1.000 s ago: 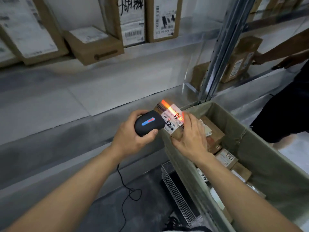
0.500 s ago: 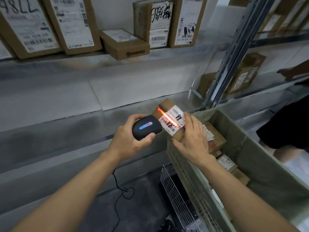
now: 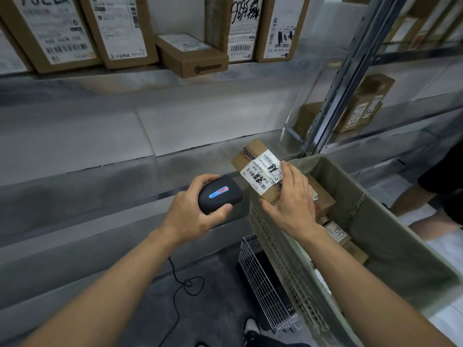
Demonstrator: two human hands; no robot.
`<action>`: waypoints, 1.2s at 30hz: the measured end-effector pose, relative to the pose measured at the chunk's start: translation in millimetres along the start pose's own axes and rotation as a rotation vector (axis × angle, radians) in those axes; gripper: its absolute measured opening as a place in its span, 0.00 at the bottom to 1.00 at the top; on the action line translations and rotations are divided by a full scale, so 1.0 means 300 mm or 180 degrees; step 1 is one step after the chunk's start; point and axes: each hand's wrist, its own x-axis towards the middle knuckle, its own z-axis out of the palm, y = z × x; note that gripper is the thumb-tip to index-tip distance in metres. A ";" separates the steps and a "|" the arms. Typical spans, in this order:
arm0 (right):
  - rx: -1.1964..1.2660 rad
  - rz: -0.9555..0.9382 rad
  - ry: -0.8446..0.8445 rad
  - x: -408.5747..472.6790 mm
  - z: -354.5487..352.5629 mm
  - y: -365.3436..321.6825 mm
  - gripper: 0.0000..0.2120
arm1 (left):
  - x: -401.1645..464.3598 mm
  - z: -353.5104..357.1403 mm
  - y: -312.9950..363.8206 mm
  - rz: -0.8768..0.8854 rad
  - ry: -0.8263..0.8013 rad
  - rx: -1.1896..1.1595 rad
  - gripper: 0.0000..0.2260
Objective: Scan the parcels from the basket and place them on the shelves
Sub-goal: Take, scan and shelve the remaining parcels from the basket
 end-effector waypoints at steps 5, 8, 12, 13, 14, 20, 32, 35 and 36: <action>0.0105 -0.0002 -0.0037 0.004 -0.002 0.010 0.49 | -0.010 -0.002 0.022 0.0013 0.0042 0.0009 0.28; 0.0197 0.0032 0.0000 0.010 -0.010 0.015 0.49 | -0.009 -0.005 0.038 0.0037 0.0048 0.0002 0.28; 0.0242 0.0052 0.0036 0.032 -0.026 0.027 0.49 | 0.007 -0.014 0.060 0.0090 0.0056 0.0009 0.28; 0.0261 0.0039 0.0062 0.038 -0.033 0.028 0.49 | 0.013 -0.017 0.069 0.0111 0.0070 0.0009 0.28; 0.0284 0.0011 0.0092 0.044 -0.041 0.029 0.49 | 0.019 -0.022 0.079 0.0136 0.0084 0.0008 0.28; 0.0373 -0.0113 0.0186 0.082 -0.073 0.034 0.49 | 0.053 -0.043 0.136 0.0340 0.0194 -0.0002 0.29; 0.0617 -0.0296 0.0277 0.149 -0.101 0.034 0.49 | 0.090 -0.079 0.197 0.0604 0.0341 0.0107 0.26; 0.0677 -0.0302 0.0334 0.160 -0.119 0.035 0.49 | 0.101 -0.073 0.205 0.0601 0.0395 0.0122 0.26; 0.0700 -0.0295 0.0362 0.163 -0.126 0.036 0.49 | 0.105 -0.071 0.207 0.0591 0.0421 0.0122 0.26</action>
